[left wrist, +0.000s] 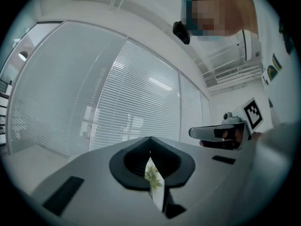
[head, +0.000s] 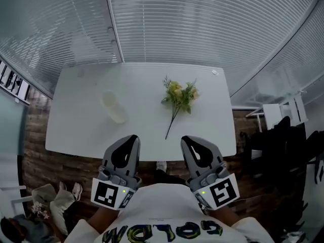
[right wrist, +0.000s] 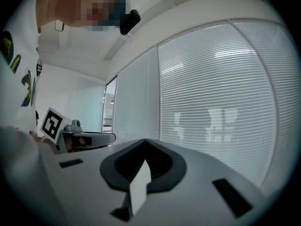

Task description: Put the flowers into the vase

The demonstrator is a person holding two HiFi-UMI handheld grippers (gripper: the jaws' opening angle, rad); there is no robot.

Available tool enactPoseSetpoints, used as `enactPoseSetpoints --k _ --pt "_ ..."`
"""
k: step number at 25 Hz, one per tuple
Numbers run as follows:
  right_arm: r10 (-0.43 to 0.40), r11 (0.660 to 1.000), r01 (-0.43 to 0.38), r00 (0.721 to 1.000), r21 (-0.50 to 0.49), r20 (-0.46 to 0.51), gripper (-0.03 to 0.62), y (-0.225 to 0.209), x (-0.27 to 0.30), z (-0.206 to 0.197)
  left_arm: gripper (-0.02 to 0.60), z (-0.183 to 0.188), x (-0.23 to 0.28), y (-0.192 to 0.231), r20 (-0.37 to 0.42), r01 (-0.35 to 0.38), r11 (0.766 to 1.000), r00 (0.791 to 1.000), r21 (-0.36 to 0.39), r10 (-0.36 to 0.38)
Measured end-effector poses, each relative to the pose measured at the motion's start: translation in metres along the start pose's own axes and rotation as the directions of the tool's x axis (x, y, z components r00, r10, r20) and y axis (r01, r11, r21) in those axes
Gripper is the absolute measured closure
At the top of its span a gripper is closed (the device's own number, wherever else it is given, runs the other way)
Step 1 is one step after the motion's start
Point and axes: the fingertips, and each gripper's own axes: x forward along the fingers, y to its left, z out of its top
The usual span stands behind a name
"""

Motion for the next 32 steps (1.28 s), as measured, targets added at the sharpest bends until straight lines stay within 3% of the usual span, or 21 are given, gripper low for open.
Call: enactPoseSetpoints --k 6,11,18,26,32 --pt "0.008 1.0 -0.008 1.0 0.009 -0.011 0.585 -0.058 0.038 -0.005 0.568 -0.002 0.068 0.015 0.004 -0.011 1.0 1.0 0.001 0.011" --pt "0.008 1.0 -0.008 1.0 0.021 -0.021 0.585 -0.083 0.057 -0.011 0.568 -0.008 0.093 0.024 -0.011 -0.018 1.0 1.0 -0.002 0.018" --pt "-0.002 1.0 0.003 0.999 0.027 -0.033 0.585 -0.091 0.076 -0.013 0.568 -0.012 0.109 0.038 -0.026 -0.002 1.0 1.0 -0.012 0.002" --pt "-0.086 0.996 0.088 0.995 0.03 -0.04 0.585 -0.087 0.097 -0.011 0.568 -0.015 0.108 0.058 -0.037 0.073 0.997 0.997 -0.027 -0.074" --pt "-0.133 0.99 0.137 0.987 0.042 -0.086 0.575 -0.088 0.108 -0.023 0.568 -0.017 0.097 0.075 -0.054 0.088 0.995 0.994 -0.039 -0.09"
